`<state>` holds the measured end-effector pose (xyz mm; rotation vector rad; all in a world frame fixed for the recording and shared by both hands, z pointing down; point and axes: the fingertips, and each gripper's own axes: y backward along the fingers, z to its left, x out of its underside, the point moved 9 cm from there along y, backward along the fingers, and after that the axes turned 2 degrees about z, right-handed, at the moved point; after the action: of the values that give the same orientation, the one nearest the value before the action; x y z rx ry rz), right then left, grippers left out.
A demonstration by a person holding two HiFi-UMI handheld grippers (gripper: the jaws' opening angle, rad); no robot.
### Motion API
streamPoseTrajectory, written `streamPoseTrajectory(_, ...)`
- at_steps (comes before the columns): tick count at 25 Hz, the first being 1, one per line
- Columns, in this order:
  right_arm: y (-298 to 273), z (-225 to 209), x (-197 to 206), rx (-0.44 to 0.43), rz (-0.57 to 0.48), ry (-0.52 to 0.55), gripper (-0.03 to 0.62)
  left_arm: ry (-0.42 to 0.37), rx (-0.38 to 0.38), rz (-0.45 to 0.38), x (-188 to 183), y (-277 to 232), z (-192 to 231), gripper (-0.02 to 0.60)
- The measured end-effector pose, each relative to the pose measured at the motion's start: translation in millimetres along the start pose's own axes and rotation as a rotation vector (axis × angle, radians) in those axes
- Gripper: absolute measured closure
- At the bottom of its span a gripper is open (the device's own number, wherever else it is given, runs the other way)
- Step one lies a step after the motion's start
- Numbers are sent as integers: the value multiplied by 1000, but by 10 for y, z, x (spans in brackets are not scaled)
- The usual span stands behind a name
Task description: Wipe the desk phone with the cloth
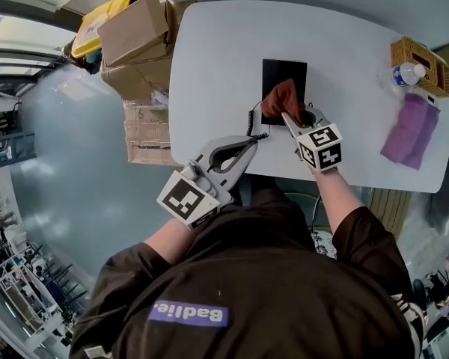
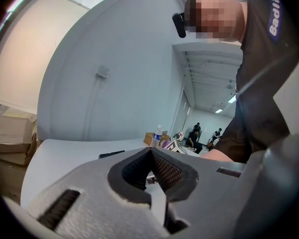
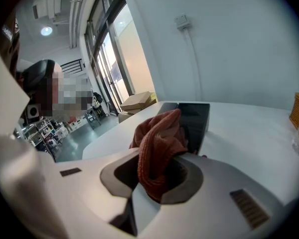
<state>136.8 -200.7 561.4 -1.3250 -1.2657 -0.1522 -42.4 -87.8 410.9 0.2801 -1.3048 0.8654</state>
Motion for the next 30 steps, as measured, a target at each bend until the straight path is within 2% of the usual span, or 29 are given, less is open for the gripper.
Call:
streamPoseTrajectory(5,-168,284,10,-46,25,33,500,18,-11,-14,9,158,20,566)
streamPoseTrajectory(8,-183,370,43,-39,33,33,499,19,1,-13,40,232,52,566)
streamPoseTrajectory(18,285,82,447,123,53,-55,499,2,78,-1,94,193,27,566)
streamPoseTrajectory(23,523,12,578,197,47,-82,499,-36,109,-13,145,194,-2,566)
streamPoseTrajectory(30,801,471,502,258,-19,-93,499,-83,198,-23,157,491,-138,566)
